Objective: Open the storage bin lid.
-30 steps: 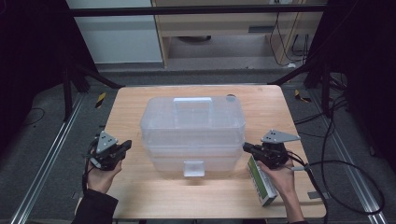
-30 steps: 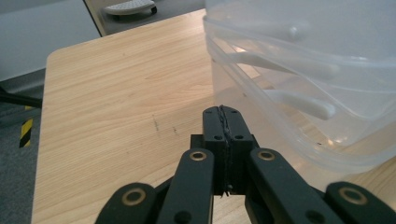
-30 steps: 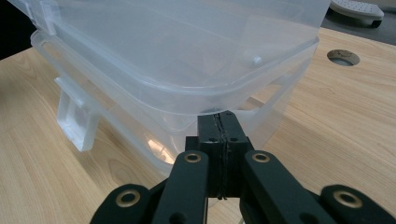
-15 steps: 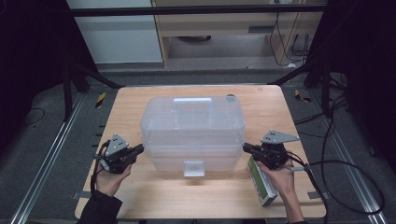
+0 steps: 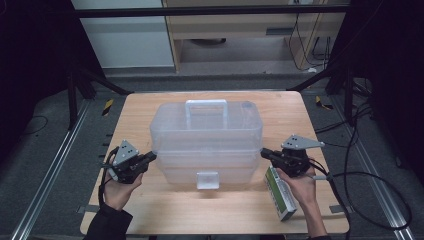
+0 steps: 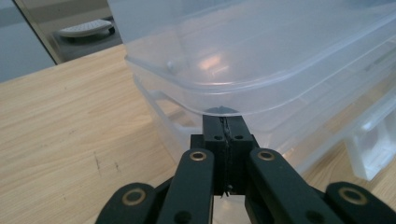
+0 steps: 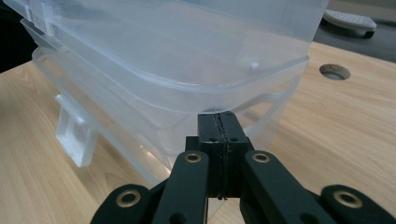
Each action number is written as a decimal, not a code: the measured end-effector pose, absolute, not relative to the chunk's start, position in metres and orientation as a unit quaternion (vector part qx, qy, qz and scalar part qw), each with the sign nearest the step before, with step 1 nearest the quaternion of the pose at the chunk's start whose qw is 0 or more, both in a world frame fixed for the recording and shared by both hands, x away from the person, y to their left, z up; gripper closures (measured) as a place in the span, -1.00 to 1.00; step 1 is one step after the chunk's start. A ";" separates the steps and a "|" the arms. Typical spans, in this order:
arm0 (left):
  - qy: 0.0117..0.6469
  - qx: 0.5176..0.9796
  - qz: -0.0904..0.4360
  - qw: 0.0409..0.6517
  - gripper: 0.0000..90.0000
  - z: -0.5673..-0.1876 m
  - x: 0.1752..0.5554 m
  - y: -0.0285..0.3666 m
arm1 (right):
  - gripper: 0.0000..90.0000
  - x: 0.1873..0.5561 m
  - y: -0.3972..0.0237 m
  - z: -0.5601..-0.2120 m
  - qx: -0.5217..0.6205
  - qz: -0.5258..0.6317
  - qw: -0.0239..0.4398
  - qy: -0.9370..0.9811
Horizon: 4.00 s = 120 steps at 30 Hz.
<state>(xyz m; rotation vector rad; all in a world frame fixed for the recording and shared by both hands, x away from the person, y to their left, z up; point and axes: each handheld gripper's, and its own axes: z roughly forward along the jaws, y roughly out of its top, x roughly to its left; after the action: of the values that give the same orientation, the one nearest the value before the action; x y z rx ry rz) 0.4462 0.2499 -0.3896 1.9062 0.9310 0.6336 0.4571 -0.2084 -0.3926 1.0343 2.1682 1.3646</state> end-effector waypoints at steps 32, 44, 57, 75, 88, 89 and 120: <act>0.381 0.750 0.282 0.462 0.95 -0.374 0.457 0.249 | 1.00 0.472 -0.209 -0.375 0.357 0.511 0.202 0.755; 0.393 0.744 0.313 0.441 0.52 -0.382 0.467 0.247 | 1.00 0.471 -0.209 -0.375 0.355 0.508 0.201 0.758; 0.388 0.735 0.322 0.453 0.46 -0.379 0.477 0.241 | 1.00 0.471 -0.209 -0.375 0.354 0.508 0.201 0.759; 0.390 0.737 0.329 0.443 0.51 -0.378 0.476 0.241 | 0.65 0.470 -0.205 -0.396 0.381 0.435 0.207 0.789; 0.398 0.735 0.328 0.440 0.54 -0.369 0.480 0.239 | 0.68 0.473 -0.194 -0.409 0.383 0.401 0.192 0.810; 0.399 0.734 0.329 0.440 0.54 -0.368 0.481 0.239 | 0.68 0.473 -0.195 -0.410 0.384 0.405 0.188 0.809; 0.421 0.703 0.354 0.451 0.68 -0.333 0.517 0.232 | 0.78 0.475 -0.195 -0.413 0.387 0.412 0.177 0.805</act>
<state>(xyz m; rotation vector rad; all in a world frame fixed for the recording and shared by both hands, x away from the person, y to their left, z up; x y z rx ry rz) 0.5171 0.2319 -0.3333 1.7371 1.0399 0.8756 0.4749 -0.1950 -0.4131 1.0963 2.2794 1.1662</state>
